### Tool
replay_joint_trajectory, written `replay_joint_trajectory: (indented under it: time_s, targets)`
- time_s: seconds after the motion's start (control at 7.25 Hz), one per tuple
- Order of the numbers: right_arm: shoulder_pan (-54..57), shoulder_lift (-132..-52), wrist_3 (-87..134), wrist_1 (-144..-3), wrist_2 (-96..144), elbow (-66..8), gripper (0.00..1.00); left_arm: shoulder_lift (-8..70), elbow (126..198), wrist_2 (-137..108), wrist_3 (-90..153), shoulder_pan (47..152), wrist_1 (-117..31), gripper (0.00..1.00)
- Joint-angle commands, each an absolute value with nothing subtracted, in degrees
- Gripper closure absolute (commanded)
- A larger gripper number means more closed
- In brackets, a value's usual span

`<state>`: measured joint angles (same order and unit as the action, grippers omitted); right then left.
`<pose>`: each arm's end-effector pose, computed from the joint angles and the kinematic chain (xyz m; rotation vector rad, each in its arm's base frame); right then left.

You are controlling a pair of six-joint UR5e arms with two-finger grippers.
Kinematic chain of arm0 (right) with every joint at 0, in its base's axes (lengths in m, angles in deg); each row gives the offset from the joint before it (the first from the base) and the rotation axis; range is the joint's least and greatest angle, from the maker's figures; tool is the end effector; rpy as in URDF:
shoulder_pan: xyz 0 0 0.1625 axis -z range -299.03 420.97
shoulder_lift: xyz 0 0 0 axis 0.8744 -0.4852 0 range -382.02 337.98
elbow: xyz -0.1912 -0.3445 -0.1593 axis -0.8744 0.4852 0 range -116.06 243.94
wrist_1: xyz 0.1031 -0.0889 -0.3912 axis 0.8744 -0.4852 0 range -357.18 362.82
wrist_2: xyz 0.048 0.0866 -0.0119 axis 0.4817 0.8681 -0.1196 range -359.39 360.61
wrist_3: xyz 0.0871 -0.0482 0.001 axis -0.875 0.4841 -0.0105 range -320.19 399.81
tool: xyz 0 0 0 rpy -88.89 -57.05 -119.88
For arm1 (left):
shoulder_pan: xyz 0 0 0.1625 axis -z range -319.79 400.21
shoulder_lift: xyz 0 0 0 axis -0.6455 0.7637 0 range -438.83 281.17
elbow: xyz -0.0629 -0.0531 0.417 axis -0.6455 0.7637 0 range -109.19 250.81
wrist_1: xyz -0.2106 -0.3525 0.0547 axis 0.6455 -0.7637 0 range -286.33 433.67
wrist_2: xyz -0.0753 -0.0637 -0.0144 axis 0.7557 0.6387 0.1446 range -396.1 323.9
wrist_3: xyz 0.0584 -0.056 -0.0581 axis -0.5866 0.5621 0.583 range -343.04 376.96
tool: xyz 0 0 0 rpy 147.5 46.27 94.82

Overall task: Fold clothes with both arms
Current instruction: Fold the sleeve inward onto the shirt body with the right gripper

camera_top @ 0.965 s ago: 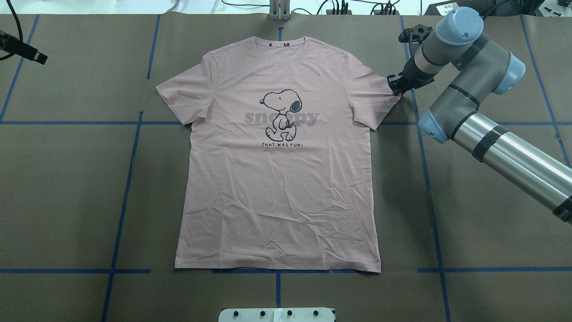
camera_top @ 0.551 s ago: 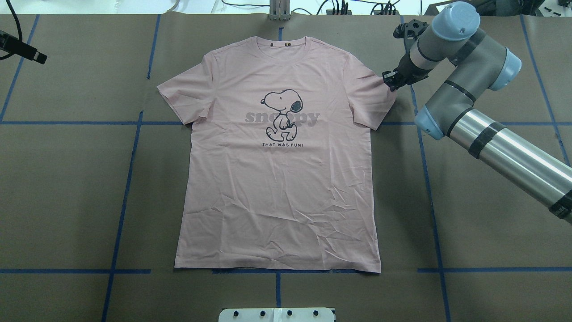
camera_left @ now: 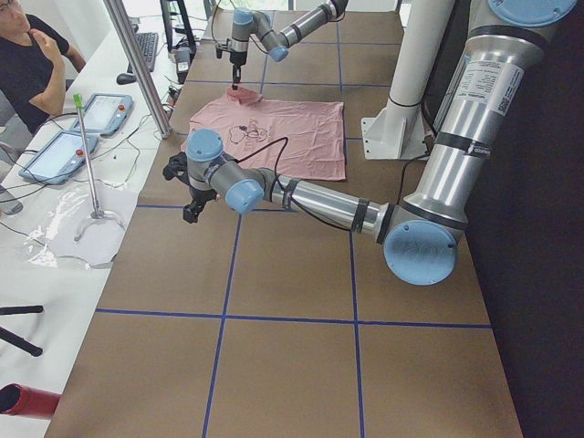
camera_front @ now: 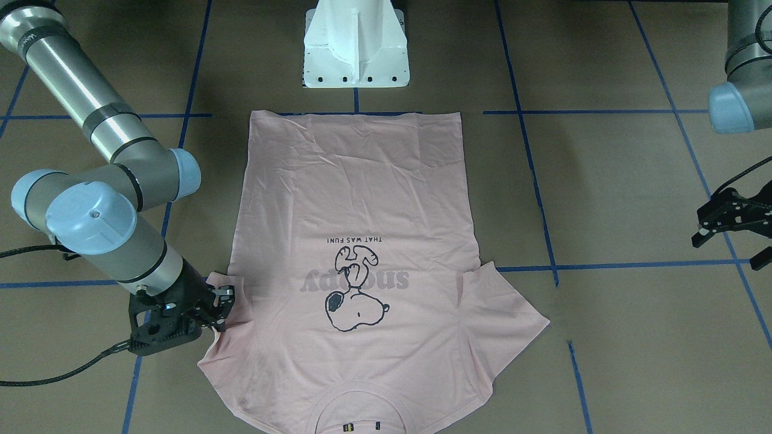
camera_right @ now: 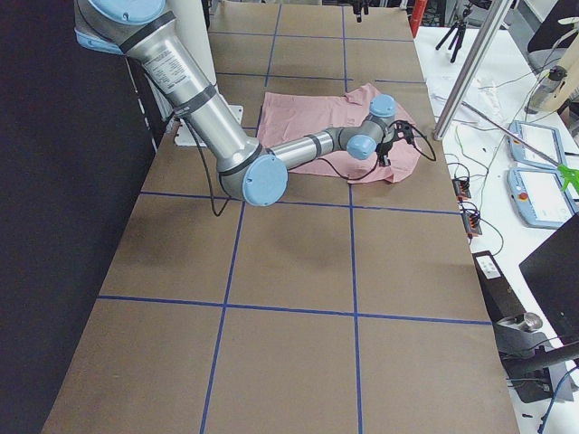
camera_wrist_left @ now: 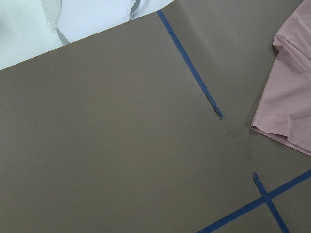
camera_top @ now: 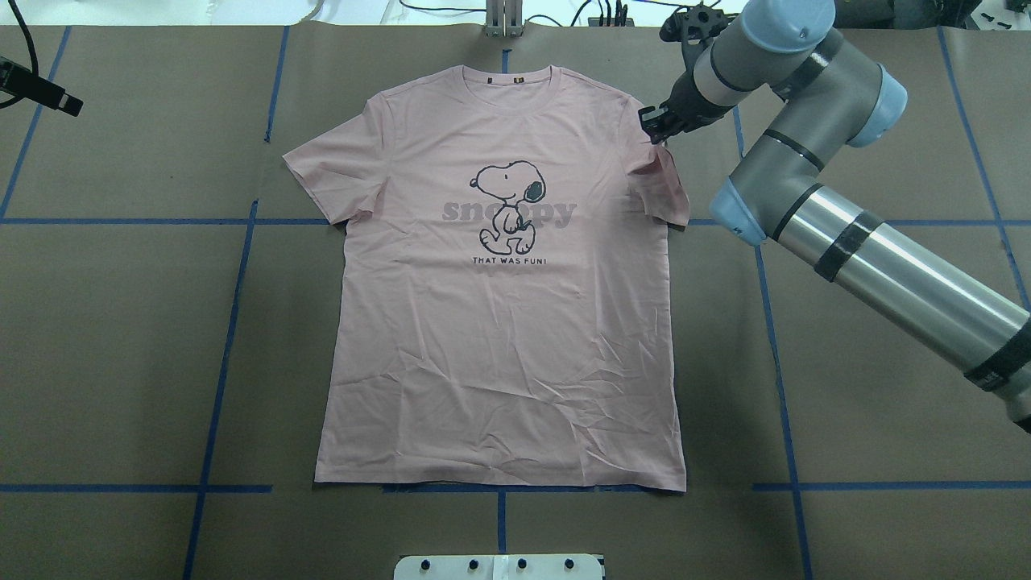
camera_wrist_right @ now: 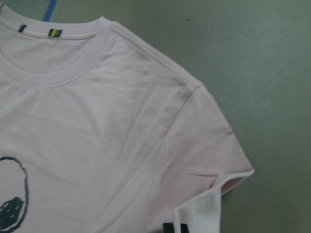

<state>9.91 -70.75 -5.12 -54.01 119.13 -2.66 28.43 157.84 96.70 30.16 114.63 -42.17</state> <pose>-0.4263 -0.6638 0.3391 0.3378 -0.9265 -0.1255 0.1059 -0.6240 0.4632 0.4686 0.8598 0.2993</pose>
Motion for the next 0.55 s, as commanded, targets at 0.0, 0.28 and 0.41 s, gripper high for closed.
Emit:
replay_joint_trajectory:
  time_s: [0.0, 0.28, 0.41]
  targets:
    - [14.2, -67.2, -8.5, -54.3, 114.7, -2.2, 1.0, 28.3, 157.8, 96.7, 30.1, 114.6, -42.2, 0.0]
    - [14.5, -62.8, -9.8, -54.2, 114.1, 3.5, 1.0, 28.2, 157.8, 96.7, 30.1, 114.6, -42.3, 0.0]
    - [14.5, -60.1, -9.8, -54.2, 112.5, 7.1, 1.0, 28.2, 157.8, 96.7, 30.1, 114.6, -42.3, 0.0]
